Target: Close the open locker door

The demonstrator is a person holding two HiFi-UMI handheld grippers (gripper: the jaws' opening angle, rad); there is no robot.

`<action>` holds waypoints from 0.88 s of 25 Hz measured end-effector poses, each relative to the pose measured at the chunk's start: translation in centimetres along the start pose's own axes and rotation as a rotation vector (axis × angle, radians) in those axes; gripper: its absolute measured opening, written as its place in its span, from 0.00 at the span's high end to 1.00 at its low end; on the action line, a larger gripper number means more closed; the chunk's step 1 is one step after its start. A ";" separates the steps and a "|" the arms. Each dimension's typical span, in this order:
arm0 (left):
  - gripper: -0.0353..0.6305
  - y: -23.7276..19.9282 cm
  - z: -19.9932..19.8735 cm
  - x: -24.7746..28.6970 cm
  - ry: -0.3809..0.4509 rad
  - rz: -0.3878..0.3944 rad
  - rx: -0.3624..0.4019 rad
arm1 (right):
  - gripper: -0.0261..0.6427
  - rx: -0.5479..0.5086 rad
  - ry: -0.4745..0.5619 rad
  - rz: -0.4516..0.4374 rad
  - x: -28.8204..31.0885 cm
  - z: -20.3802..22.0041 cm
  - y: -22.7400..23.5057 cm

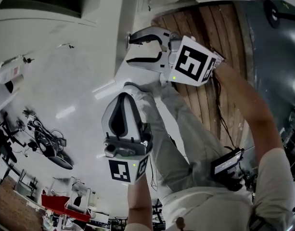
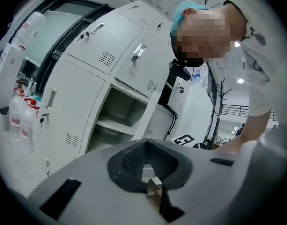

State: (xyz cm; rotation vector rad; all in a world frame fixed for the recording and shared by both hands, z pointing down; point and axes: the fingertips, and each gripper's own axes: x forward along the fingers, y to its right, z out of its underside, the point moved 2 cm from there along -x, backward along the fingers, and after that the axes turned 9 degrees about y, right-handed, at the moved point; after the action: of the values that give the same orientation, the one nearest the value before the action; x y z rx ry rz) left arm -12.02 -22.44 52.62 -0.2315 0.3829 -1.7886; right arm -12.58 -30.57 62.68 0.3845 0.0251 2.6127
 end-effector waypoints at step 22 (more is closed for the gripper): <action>0.94 -11.0 -1.7 2.0 -0.028 0.051 0.029 | 0.83 0.004 0.073 0.358 9.3 -4.0 9.0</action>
State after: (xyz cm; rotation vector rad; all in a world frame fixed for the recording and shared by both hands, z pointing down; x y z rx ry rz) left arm -23.03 -21.74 55.10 -0.2239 0.3395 -1.7385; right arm -25.72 -33.80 62.05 0.3186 -0.0150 2.9795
